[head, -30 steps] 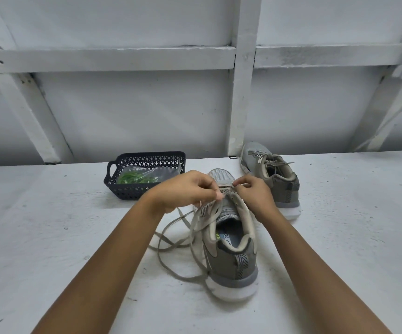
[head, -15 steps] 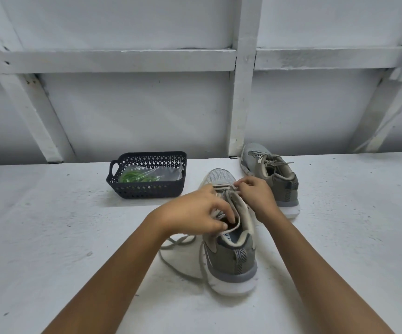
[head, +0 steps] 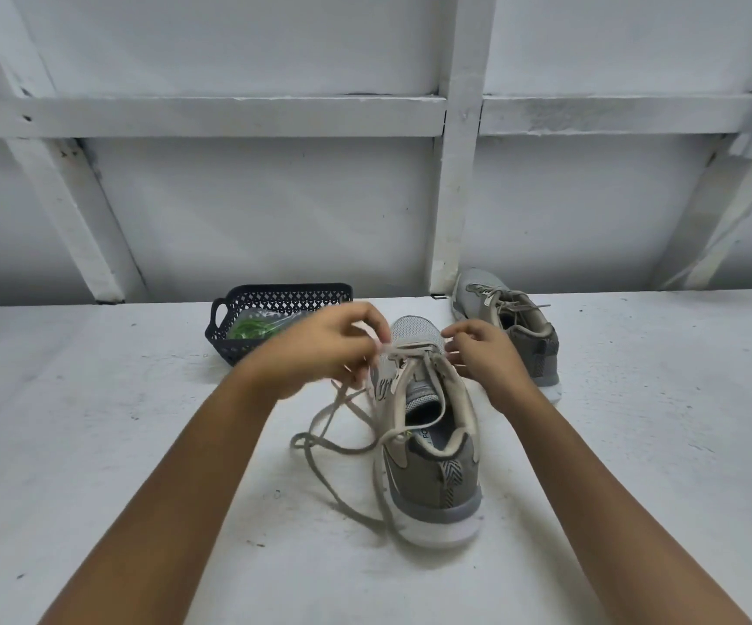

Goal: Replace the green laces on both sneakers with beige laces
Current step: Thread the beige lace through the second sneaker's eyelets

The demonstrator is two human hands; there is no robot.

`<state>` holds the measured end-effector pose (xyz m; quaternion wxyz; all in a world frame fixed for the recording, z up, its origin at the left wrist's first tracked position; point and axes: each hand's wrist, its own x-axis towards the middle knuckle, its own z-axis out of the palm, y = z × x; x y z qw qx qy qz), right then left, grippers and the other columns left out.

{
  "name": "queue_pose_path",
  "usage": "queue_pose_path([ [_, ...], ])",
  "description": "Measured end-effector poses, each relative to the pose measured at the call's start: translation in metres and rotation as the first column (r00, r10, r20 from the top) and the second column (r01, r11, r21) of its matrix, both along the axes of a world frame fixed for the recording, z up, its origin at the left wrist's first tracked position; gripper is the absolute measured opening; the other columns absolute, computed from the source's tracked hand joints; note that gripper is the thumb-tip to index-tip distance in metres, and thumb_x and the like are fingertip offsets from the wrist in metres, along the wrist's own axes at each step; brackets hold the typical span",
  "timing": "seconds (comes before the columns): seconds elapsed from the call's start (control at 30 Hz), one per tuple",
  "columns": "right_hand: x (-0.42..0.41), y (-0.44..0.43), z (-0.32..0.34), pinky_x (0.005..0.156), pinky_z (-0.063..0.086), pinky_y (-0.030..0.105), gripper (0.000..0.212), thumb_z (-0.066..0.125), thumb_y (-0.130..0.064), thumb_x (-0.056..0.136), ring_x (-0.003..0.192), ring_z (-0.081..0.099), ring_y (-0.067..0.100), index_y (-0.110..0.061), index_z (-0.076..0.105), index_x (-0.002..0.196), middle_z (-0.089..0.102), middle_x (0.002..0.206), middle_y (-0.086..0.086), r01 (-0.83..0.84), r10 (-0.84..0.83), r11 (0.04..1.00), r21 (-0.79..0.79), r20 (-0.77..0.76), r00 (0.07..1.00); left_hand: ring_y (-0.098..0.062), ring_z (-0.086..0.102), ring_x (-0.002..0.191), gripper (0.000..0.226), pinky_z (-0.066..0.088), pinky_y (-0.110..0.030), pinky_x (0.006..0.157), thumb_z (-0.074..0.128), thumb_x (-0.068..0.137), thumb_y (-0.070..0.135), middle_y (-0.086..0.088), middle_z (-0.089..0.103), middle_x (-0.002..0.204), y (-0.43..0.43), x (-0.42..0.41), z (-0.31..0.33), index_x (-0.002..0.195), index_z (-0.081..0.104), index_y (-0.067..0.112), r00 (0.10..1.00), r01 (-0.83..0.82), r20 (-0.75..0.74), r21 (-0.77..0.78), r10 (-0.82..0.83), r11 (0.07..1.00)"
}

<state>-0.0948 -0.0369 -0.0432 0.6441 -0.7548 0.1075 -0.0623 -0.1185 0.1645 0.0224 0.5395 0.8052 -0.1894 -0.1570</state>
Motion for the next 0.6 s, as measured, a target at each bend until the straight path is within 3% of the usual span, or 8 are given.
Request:
queue_pose_path([
  [0.1,-0.006,0.007,0.019,0.06,0.046,0.024,0.02,0.043,-0.007,0.094,0.065,0.053,0.012,-0.013,0.061,0.087,0.055,0.072,0.002,-0.051,0.051,0.999,-0.007,0.085,0.995,-0.008,0.055,0.049,0.021,0.052,-0.021,0.051,0.045,0.092,-0.005,0.0,0.059,0.061,0.007,0.007,0.019,0.085,0.061,0.006,0.993,-0.091,-0.099,-0.327,0.061,0.941],
  [0.2,-0.02,0.014,0.045,0.057,0.041,0.016,0.017,0.049,-0.015,0.094,0.062,0.052,0.006,-0.015,0.065,0.093,0.058,0.072,-0.002,-0.16,0.177,0.98,-0.122,0.15,0.973,-0.01,0.065,0.06,0.021,0.056,-0.022,0.057,0.043,0.092,0.002,-0.003,0.069,0.073,0.009,0.012,0.037,0.095,0.064,0.003,0.988,-0.089,-0.153,-0.518,0.01,0.851],
  [0.33,-0.039,0.026,0.068,0.062,0.039,0.017,0.023,0.052,-0.012,0.093,0.064,0.049,0.006,-0.022,0.065,0.11,0.056,0.071,-0.007,-0.567,0.582,0.768,-0.299,-0.044,0.812,-0.018,0.071,0.082,0.031,0.059,-0.028,0.069,0.049,0.079,0.01,-0.013,0.071,0.093,0.002,0.016,0.051,0.106,0.061,-0.001,0.969,-0.045,-0.213,-0.646,-0.124,0.762],
  [0.4,-0.043,0.035,0.069,0.058,0.04,0.02,0.022,0.054,-0.016,0.094,0.062,0.046,0.008,-0.023,0.064,0.112,0.052,0.07,-0.008,-0.661,0.671,0.681,-0.315,-0.091,0.736,-0.02,0.07,0.088,0.028,0.059,-0.031,0.075,0.046,0.084,0.007,-0.014,0.07,0.099,-0.004,0.02,0.053,0.107,0.06,-0.001,0.967,-0.049,-0.217,-0.663,-0.13,0.747],
  [0.47,-0.044,0.042,0.07,0.051,0.041,0.019,0.015,0.053,-0.02,0.095,0.057,0.048,0.008,-0.019,0.067,0.102,0.05,0.068,-0.005,-0.669,0.676,0.69,-0.276,-0.084,0.732,-0.02,0.069,0.092,0.026,0.058,-0.033,0.078,0.04,0.091,0.004,-0.014,0.069,0.102,-0.008,0.026,0.051,0.107,0.059,0.0,0.971,-0.078,-0.218,-0.677,-0.098,0.732],
  [0.6,-0.042,0.044,0.084,0.043,0.048,0.019,0.027,0.041,-0.014,0.101,0.045,0.055,0.011,-0.004,0.058,0.082,0.053,0.06,0.005,-0.6,0.603,0.797,0.064,-0.045,0.796,-0.02,0.067,0.091,0.023,0.056,-0.034,0.074,0.039,0.096,0.008,-0.008,0.07,0.097,-0.008,0.04,0.039,0.109,0.057,0.012,0.977,-0.203,-0.181,-0.655,0.11,0.728],
])
